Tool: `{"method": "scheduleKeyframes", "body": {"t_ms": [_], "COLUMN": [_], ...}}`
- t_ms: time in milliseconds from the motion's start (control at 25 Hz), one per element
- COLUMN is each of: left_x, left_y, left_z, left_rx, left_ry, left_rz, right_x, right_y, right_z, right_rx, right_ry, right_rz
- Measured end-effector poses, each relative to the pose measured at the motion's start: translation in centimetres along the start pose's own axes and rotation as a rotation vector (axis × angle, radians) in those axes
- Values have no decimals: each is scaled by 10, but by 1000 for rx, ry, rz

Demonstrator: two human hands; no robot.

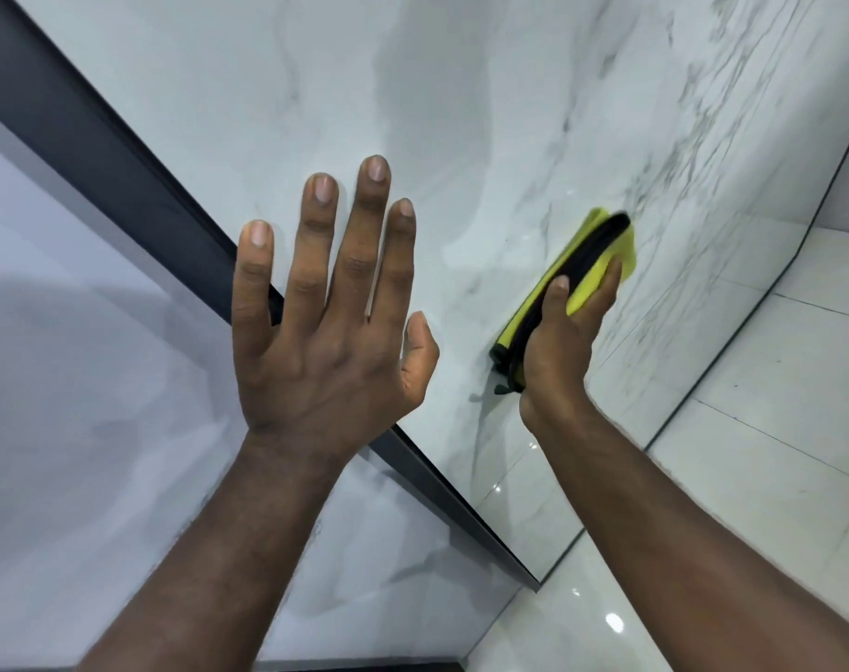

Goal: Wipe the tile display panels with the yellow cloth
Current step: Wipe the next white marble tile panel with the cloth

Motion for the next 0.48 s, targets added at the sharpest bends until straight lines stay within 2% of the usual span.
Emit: {"method": "scheduleKeyframes", "body": {"t_ms": [40,160,200,240,320,360,480], "left_x": [0,2,3,4,6,7,19], "left_y": [1,2,1,-1,-2,-3,-12], "left_z": [0,3,6,8,15,18,19], "left_rx": [5,-8,-33,-68,-125,-130,-142], "left_ry": [9,55,86,123,194,217,243], "left_rz": [0,12,20,33,59,66,40], "right_x": [-12,-43,-37,-23,-9,-11,-15], "right_y": [4,20,18,14,6,9,9], "right_z": [1,6,9,12,16,19,23], "right_rx": [-13,-164,-214,-247,-193,-178,-265], "right_ry": [22,95,80,43,11,4,-1], "right_rz": [-34,404,461,382,-30,-86,363]}}
Point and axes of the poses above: each hand's wrist, its own x-axis towards the middle knuckle, its own z-axis out of the back of the hand, y = z × x, the point moved 1 cm from there along x, towards the middle knuckle, and after that the axes turned 7 degrees about -x, right-handed, at the moved point
